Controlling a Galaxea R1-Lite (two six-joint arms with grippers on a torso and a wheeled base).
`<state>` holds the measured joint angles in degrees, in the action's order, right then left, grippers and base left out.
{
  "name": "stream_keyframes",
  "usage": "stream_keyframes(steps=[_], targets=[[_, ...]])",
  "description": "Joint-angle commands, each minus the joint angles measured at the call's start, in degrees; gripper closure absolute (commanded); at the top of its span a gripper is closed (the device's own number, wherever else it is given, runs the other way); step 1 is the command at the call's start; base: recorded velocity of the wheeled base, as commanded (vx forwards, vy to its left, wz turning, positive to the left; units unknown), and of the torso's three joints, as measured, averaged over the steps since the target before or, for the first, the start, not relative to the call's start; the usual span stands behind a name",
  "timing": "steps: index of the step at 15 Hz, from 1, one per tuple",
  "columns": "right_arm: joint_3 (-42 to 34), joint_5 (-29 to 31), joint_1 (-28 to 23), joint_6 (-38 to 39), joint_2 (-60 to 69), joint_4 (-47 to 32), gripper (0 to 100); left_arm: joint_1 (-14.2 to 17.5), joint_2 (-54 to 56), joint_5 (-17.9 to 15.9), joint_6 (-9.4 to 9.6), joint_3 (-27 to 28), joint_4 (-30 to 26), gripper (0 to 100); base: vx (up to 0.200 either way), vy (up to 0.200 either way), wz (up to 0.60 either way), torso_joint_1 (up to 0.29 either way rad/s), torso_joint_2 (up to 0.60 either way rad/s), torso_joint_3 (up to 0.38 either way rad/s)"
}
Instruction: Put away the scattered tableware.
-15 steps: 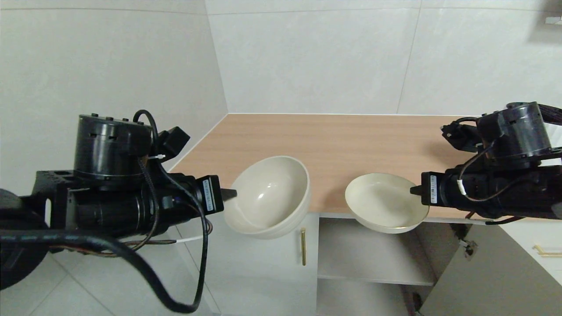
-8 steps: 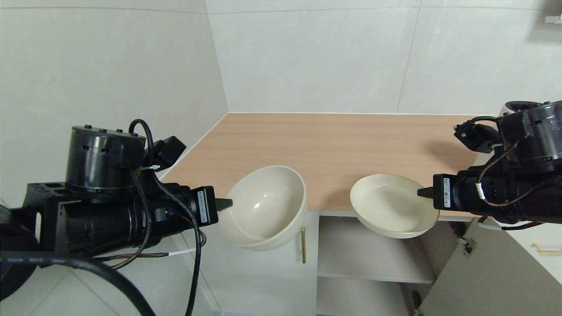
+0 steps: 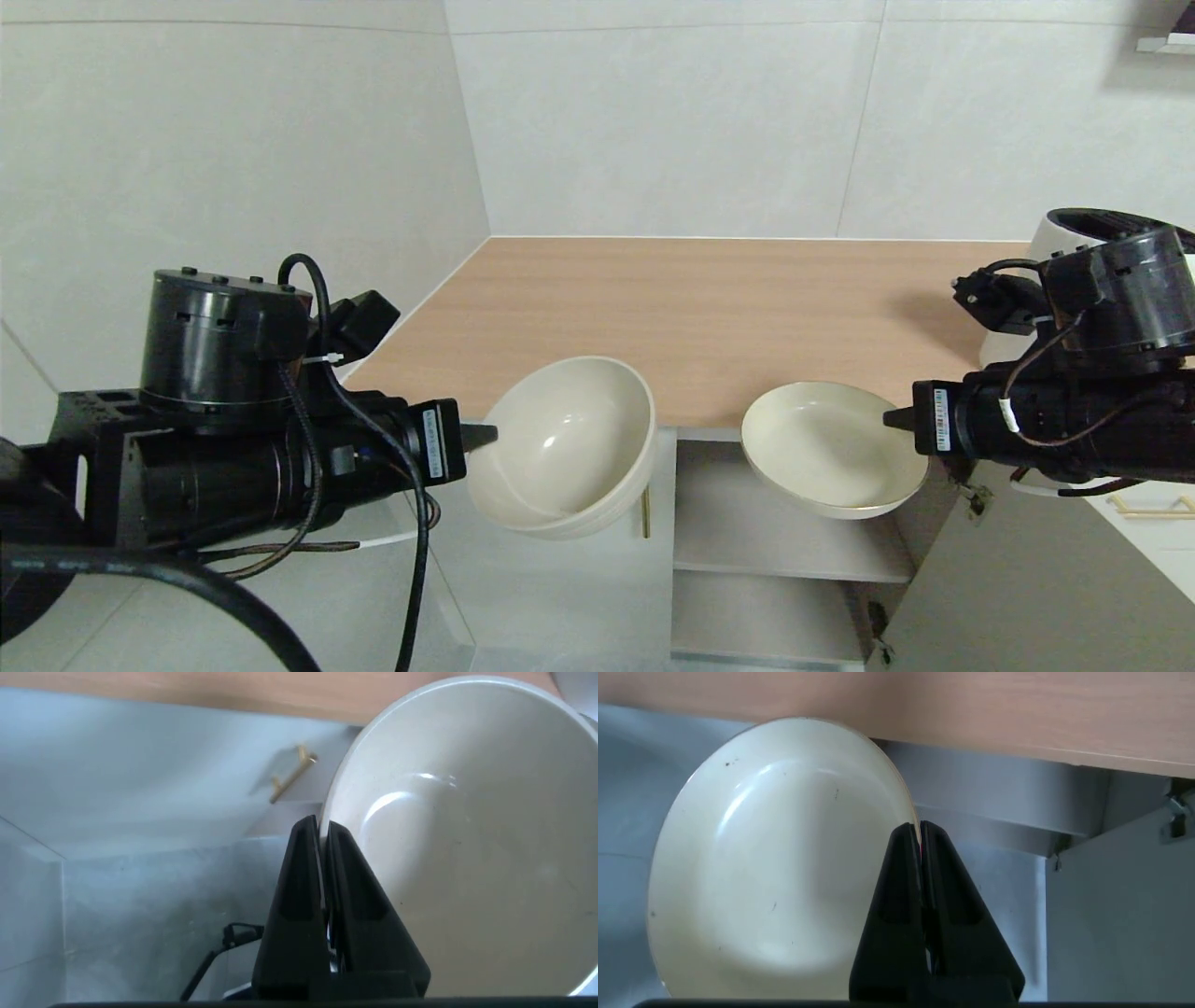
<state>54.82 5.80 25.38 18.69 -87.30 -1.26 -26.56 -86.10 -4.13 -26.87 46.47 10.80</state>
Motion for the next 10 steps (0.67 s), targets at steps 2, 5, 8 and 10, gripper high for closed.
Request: stream_keyframes(steps=[2, 5, 8, 10], targets=[[-0.07, 0.0, 0.02, -0.06, -0.95, 0.03, 100, 0.02, -0.47, 0.0, -0.03, -0.06, 0.01, 100, 0.0, 0.0, 0.0, 0.0, 0.0, 0.0], [-0.07, 0.0, 0.11, -0.06, -1.38, 0.03, 100, 0.02, -0.73, 0.0, -0.03, -0.06, 0.01, 100, 0.0, 0.0, 0.0, 0.0, 0.0, 0.0], [-0.07, 0.0, 0.02, -0.06, -1.38, 0.03, 100, 0.02, -0.73, 0.09, -0.11, -0.06, 0.01, 100, 0.0, 0.0, 0.0, -0.139, 0.33, 0.198], [-0.07, 0.0, 0.02, -0.06, -1.47, 0.03, 100, 0.02, -0.73, 0.0, -0.11, -0.06, 0.01, 100, 0.0, 0.0, 0.0, -0.186, 0.46, 0.271]])
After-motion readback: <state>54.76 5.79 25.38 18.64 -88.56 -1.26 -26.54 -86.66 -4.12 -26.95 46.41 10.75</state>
